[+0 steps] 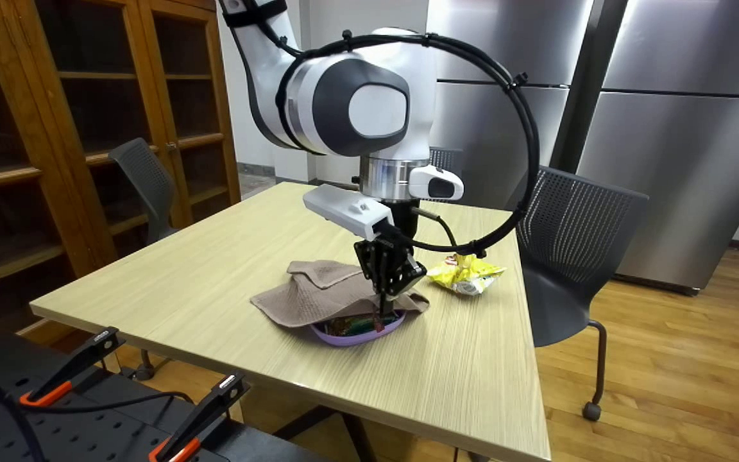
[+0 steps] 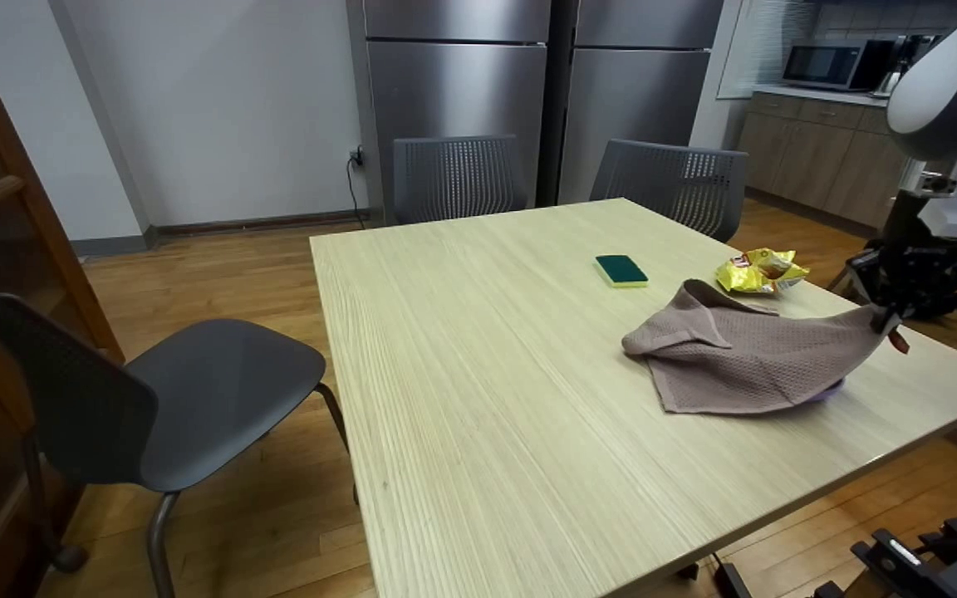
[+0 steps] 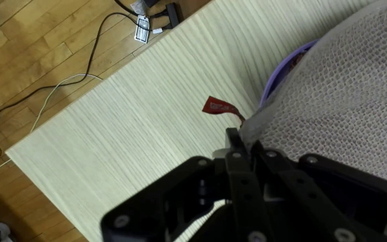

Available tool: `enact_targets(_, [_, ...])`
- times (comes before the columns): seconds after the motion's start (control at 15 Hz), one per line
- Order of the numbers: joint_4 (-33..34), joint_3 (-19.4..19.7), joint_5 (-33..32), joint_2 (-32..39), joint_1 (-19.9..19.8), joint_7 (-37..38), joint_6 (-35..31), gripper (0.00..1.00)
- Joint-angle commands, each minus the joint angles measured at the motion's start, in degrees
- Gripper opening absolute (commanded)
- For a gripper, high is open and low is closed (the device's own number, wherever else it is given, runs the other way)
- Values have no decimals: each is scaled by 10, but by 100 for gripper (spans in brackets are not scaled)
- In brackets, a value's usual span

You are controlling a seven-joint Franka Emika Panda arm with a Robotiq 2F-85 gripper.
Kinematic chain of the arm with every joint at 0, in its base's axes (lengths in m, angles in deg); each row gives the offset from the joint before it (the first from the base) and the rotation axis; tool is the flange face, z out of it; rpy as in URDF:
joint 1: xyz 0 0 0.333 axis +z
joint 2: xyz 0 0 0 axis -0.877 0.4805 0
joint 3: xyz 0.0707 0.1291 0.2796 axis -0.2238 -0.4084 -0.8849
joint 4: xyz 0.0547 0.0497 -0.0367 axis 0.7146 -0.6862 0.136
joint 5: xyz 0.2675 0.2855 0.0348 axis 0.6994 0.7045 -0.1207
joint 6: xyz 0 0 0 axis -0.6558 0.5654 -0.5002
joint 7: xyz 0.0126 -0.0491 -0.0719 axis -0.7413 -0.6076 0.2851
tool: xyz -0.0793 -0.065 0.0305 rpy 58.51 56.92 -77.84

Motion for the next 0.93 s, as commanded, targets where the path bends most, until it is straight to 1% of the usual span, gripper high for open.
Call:
enact_targets(0.0, [-19, 10, -28, -15, 10, 19, -8, 1])
enact_targets(0.07, [-19, 8, -28, -14, 10, 20, -7, 1])
enact_targets(0.13, [-19, 8, -28, -12, 11, 22, -10, 28])
enact_targets(0.2, [-18, 8, -29, -11, 13, 26, -15, 32])
enact_targets(0.33, [-16, 8, -32, -10, 15, 28, -15, 45])
enact_targets(0.8, [-6, 4, -33, -7, 18, 27, -10, 99])
enact_targets(0.87, [-3, 0, -27, -7, 15, 21, -10, 100])
